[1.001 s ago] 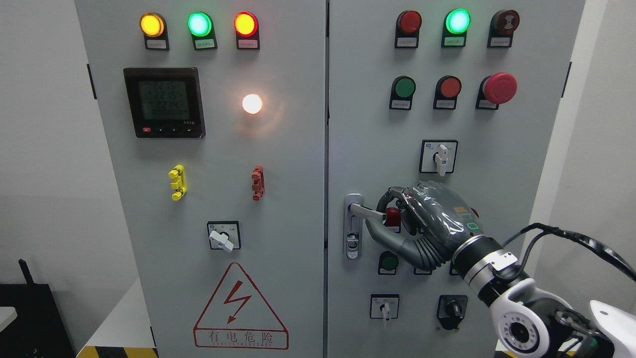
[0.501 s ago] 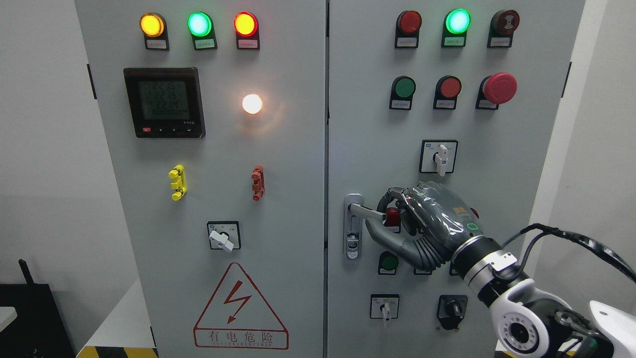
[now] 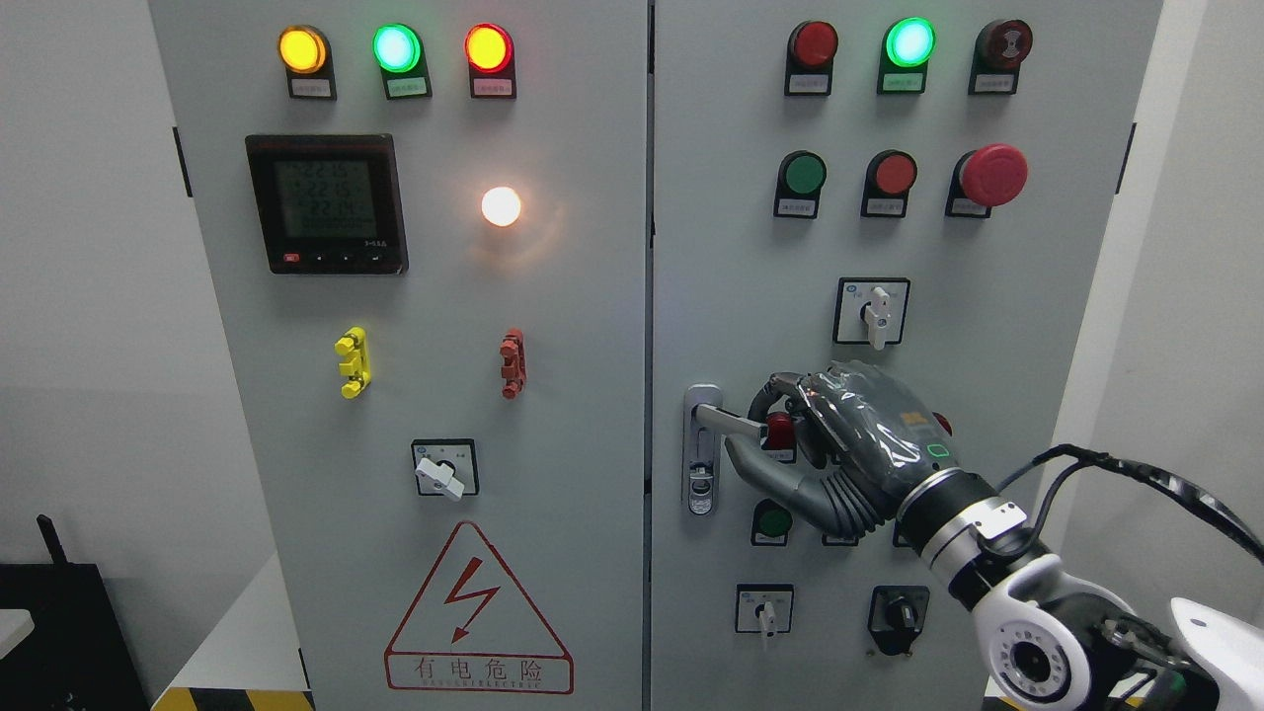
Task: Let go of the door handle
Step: 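Close the right hand fingers around the silver handle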
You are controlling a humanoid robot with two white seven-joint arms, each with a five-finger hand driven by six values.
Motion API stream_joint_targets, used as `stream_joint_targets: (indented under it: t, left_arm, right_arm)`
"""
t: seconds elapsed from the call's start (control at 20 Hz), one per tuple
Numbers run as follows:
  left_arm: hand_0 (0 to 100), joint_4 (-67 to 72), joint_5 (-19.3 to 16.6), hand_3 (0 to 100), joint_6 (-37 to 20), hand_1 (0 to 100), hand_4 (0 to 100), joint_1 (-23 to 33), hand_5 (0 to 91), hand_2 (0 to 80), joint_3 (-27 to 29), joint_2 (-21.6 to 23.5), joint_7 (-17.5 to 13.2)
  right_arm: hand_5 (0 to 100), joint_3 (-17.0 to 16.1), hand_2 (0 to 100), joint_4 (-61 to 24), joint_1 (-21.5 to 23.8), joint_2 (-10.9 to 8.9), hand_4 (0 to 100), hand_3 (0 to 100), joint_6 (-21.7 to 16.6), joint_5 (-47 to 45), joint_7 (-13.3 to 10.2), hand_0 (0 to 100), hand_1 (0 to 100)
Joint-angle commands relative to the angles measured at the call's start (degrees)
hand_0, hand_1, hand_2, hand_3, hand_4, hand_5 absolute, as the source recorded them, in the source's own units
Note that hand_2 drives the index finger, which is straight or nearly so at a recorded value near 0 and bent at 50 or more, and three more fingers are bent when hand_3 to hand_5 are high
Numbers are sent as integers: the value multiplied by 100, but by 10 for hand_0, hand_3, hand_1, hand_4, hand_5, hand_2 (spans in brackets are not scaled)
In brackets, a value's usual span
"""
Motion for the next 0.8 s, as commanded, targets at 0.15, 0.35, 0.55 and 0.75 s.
stream_joint_targets:
  t: [0.15,0.35,0.55,0.75]
  left_arm:
    - [120,53,0,0,-5,389,0,-18,0,0,9,0,-5]
    - [120,53,0,0,-5,389,0,-18,0,0,9,0,-5]
    - [120,53,0,0,-5,389,0,-18,0,0,9,0,-5]
    - [120,53,0,0,-5,389,0,-18,0,0,9,0,-5]
  right_arm:
    - [1000,-19,464,7,51,91,1000,1000,5,-149,4,401,195]
    - [1000,-19,465,7,42,91,1000,1000,5,-193,4,399,198]
    - [1000,-37,465,-1,42,82,1000,1000,-4,-193,4,400,198]
    - [1000,-37,465,-2,33,91,1000,1000,-4,-184,4,401,197]
